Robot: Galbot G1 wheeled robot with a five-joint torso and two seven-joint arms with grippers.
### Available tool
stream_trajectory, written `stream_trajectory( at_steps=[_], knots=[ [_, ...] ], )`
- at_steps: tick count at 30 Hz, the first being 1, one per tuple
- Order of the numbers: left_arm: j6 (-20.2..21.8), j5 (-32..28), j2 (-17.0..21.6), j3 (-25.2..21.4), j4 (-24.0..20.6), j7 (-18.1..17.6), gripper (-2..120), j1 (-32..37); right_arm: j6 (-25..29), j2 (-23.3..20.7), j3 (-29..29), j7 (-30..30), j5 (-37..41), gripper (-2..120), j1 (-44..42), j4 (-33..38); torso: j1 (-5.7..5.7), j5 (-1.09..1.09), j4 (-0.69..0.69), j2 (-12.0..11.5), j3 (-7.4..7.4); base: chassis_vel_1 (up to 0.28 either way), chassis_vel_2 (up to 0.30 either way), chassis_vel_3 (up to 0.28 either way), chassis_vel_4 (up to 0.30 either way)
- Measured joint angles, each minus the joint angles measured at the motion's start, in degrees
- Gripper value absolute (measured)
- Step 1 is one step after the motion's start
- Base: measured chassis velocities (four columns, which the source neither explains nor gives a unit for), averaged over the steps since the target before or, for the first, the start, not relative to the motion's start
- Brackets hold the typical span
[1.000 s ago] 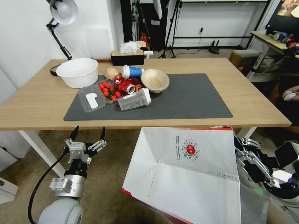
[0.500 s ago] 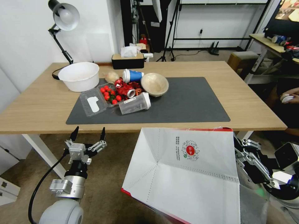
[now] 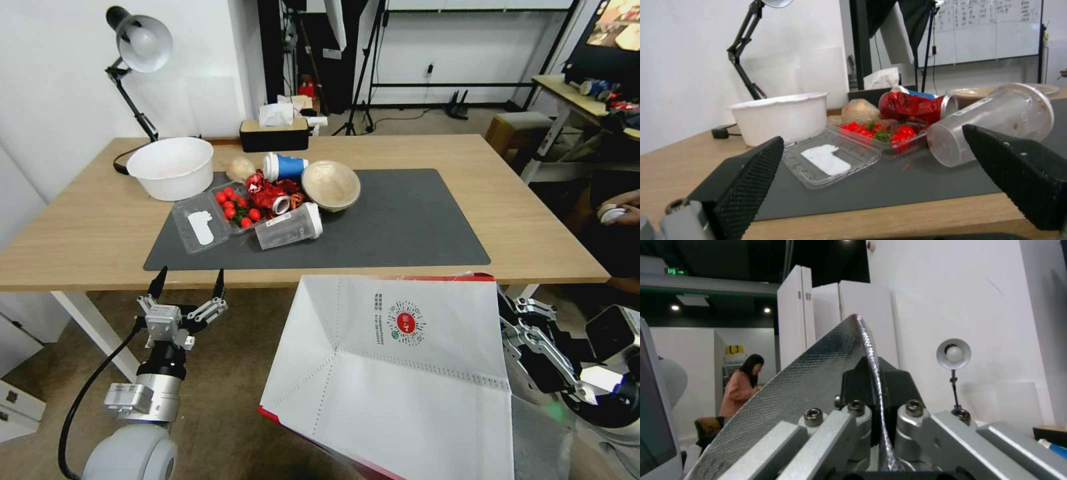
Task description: Pick up the food delivery bag from the floor and place it on the table.
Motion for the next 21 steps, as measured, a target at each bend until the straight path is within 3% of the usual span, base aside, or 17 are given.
stream_trajectory(
  at_steps=[9,21],
  knots=[
    [0.9,0.2,0.0,0.0,-0.5,-0.6,100,0.2,-0.1,-0.5,-0.4,0.2,1.4,0,1.0,0.4,-0.09,0.01,0.00,-0.2,-0.11,0.000,0.000,0.000,0.000],
    [0.6,0.7,-0.2,0.3,-0.6,-0.8,100,0.4,1.3,-3.3,0.2,6.9,8.7,0,3.1,3.9,-0.19,0.00,0.00,-0.4,-0.26,0.000,0.000,0.000,0.000]
  ],
)
